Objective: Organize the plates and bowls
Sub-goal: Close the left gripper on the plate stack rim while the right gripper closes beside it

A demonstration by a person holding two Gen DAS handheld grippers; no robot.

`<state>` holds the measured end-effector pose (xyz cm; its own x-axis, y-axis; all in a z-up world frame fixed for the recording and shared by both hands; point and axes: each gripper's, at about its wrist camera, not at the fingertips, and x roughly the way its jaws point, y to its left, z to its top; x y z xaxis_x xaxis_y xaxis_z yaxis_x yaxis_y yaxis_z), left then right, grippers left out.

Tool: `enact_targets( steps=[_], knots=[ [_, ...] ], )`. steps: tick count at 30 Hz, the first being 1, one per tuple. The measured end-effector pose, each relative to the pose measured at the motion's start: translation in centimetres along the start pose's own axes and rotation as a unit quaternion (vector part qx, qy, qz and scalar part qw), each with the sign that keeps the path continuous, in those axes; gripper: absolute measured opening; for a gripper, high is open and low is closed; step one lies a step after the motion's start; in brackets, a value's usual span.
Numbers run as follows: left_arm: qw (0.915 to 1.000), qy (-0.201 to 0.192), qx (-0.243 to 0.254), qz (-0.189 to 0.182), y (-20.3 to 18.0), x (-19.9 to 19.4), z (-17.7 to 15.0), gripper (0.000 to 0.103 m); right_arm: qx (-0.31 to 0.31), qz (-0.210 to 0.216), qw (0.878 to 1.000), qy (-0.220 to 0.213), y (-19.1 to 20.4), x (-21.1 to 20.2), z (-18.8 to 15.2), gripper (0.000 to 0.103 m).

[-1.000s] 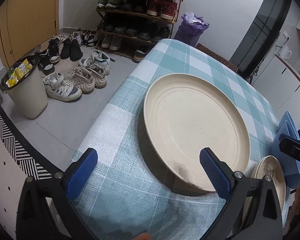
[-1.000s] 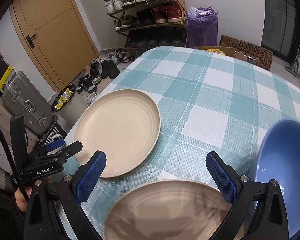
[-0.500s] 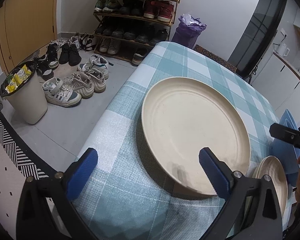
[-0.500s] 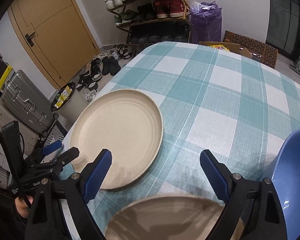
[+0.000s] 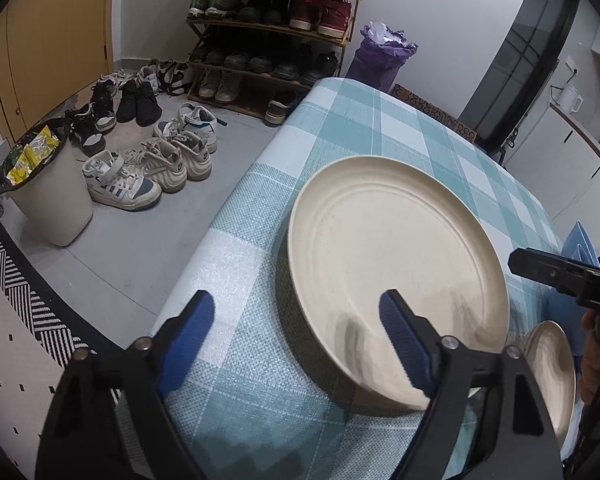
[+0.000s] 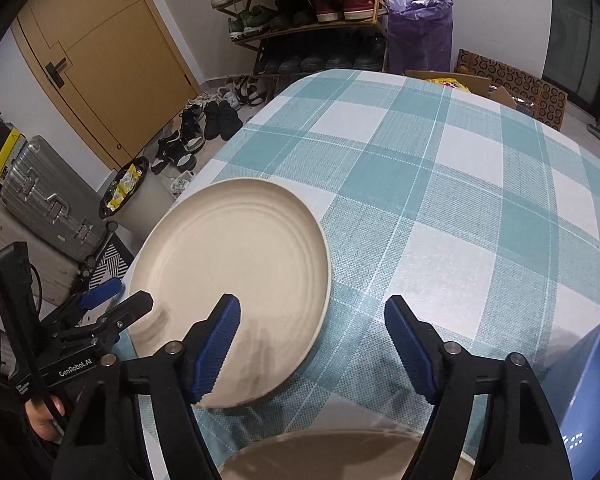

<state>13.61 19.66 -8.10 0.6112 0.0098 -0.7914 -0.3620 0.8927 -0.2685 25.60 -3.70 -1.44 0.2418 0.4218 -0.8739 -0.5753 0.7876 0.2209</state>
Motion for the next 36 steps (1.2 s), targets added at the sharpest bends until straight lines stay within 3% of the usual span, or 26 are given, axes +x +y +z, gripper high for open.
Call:
enact_targets(
  steps=[2, 7, 12, 15, 28, 36],
  knots=[
    [1.0, 0.0, 0.005, -0.001, -0.2, 0.1, -0.1, 0.074, 0.0, 0.001, 1.0, 0.002, 0.0, 0.4, 0.0, 0.073],
    [0.9998, 0.002, 0.011, -0.014, -0.3, 0.1, -0.1, 0.055, -0.004, 0.0, 1.0, 0.016, 0.3, 1.6, -0.2, 0.048],
    [0.9997, 0.001, 0.019, -0.017, -0.5, 0.2, -0.1, 0.038, -0.01, -0.004, 1.0, 0.018, 0.5, 2.1, -0.3, 0.04],
    [0.9997, 0.001, 0.018, -0.018, -0.5, 0.1, -0.2, 0.037, -0.008, -0.012, 1.0, 0.015, 0.4, 2.2, -0.3, 0.04],
    [0.9992, 0.006, 0.022, -0.033, -0.5, 0.0, -0.3, 0.026, -0.017, -0.028, 0.999, 0.011, 0.7, 2.7, -0.4, 0.018],
    [0.9994, 0.005, 0.023, -0.023, -0.5, 0.1, -0.2, 0.024, -0.023, -0.032, 0.999, 0.01, 0.9, 2.7, -0.6, 0.017]
  ],
)
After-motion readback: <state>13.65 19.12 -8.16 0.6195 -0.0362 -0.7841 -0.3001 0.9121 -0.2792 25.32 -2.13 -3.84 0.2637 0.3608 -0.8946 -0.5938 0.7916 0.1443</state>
